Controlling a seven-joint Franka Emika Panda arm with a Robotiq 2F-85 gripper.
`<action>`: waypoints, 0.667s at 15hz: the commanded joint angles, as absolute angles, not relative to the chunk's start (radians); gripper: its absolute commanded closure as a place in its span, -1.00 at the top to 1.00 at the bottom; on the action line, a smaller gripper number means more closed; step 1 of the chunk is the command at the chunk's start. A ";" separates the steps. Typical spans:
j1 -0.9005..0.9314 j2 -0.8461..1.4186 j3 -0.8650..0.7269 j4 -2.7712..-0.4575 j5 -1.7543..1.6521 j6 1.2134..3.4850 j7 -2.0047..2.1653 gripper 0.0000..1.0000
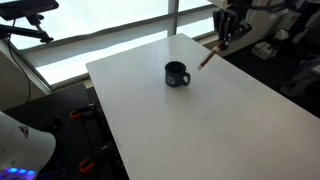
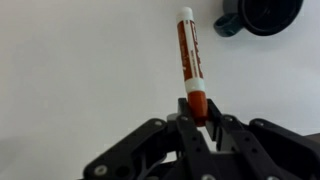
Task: Remove the marker from the cup and put it on the table
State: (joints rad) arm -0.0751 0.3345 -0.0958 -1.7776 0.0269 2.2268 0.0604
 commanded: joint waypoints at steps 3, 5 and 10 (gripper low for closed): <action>-0.112 0.435 -0.157 -1.836 -0.016 2.225 0.147 -0.90; -0.126 0.486 -0.153 -1.868 0.003 2.256 0.130 -0.90; -0.126 0.631 -0.142 -1.895 0.003 2.321 0.117 -0.90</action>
State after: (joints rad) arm -0.1296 0.5795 -0.1497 -1.8859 0.0053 2.2847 0.1054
